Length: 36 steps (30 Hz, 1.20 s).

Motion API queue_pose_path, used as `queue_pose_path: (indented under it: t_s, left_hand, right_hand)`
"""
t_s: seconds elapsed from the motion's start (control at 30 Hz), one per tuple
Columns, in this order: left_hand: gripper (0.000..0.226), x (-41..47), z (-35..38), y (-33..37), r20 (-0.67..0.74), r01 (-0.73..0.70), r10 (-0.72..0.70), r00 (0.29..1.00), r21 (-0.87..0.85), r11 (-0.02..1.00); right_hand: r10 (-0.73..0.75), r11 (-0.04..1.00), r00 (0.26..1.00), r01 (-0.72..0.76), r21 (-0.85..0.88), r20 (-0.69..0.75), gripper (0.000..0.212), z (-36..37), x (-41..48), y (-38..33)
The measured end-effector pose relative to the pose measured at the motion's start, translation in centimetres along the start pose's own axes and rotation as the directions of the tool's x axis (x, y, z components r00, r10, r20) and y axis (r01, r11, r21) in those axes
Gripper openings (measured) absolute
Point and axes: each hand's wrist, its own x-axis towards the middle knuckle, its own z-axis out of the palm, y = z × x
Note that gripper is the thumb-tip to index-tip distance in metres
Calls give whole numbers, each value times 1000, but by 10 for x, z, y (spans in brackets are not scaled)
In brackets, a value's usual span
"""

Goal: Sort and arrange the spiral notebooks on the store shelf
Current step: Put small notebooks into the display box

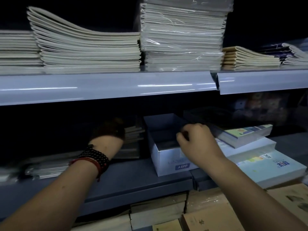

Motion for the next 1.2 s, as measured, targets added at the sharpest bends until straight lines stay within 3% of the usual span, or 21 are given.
queue_pose_path:
  t_s: [0.1,0.17,0.23,0.33,0.4,0.5,0.6,0.67,0.73,0.8,0.87,0.97,1.07,1.2]
  left_hand:
    - [36,8,-6,-31,192,108,-110,975,20,994]
    - [47,9,-9,-40,311,126,-104,945,-51,991]
    - [53,12,-9,-44,309,126,-81,948,-129,984]
    - [43,27,-1,-54,282,108,-62,957,-151,983]
    - [35,41,10,-64,262,151,-82,962,-253,956]
    - [19,52,23,-75,240,246,-151,959,-445,861]
    - [25,53,17,-73,314,343,-175,933,-638,689]
    - [33,50,11,-72,319,356,-174,932,-706,613]
    - [16,42,5,-70,293,360,-210,933,-727,585]
    - [13,28,-1,-70,284,373,-246,926,-778,505]
    - [2,7,-7,-70,305,394,-282,909,-849,352]
    - [12,-27,-16,-73,314,368,-295,902,-918,146]
    - [30,-62,-18,-75,304,334,-215,928,-935,120]
    - [14,-100,-13,-78,240,286,-196,951,-922,260]
  right_hand:
    - [-110,987,993,104,119,39,21,19,5,-35]
    - [-175,975,980,160,152,95,12,34,13,-54]
    - [-211,971,966,189,148,147,26,51,27,-69]
    - [-119,992,940,128,-9,319,32,75,53,-88]
    - [-52,995,927,81,-63,373,29,86,64,-102]
    - [25,999,948,-11,-44,318,31,87,71,-116]
    - [173,975,955,-200,94,241,32,88,67,-113]
    - [260,906,939,-318,280,226,31,93,55,-107]
    - [297,825,945,-327,460,139,28,94,42,-107]
    - [320,791,945,-302,532,60,19,92,32,-108]
    - [371,694,928,-305,652,39,15,86,18,-111]
    - [413,568,907,-330,754,87,7,76,-13,-113]
    - [423,481,897,-342,807,128,17,70,-50,-117]
    - [394,376,899,-348,859,192,23,63,-90,-120]
